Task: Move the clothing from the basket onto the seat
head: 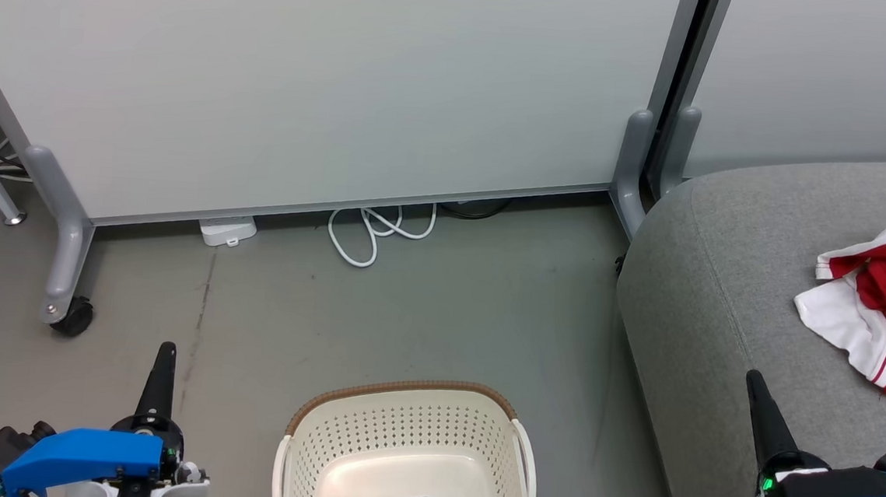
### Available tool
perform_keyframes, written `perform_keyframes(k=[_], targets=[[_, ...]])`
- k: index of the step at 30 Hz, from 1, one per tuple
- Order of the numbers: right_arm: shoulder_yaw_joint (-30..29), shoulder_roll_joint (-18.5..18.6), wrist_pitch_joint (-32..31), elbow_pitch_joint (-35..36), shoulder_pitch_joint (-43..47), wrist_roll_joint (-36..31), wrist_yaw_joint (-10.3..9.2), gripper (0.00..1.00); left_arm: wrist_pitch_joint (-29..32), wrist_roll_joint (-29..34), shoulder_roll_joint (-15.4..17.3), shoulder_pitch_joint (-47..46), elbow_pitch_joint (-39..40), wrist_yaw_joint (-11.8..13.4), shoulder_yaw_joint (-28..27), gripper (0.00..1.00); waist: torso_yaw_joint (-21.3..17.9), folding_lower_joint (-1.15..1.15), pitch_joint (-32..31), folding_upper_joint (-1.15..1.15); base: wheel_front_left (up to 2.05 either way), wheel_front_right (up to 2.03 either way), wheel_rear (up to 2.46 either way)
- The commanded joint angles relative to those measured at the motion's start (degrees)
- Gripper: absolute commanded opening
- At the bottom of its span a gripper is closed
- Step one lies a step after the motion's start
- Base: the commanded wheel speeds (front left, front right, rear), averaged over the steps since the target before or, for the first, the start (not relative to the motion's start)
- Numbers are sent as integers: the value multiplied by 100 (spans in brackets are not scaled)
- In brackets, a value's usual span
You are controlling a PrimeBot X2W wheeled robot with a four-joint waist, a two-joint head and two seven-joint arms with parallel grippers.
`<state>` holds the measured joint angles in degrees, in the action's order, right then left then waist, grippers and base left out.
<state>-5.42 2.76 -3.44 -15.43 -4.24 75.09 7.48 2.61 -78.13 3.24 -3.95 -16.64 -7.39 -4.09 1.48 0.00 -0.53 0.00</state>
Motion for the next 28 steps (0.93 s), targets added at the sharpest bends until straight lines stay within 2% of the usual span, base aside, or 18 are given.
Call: perform_keyframes(k=[1,28], targets=[[-22,17,-42,63,-100,187,2,0,43,-140,2,-127,68,-13,-45,0,-8,0,4,0,0,0,0],[-106,19,-270,138,-202,1467,2,0,346,-1203,-32,-236,241,-17,-223,0,-118,0,56,0,0,0,0]])
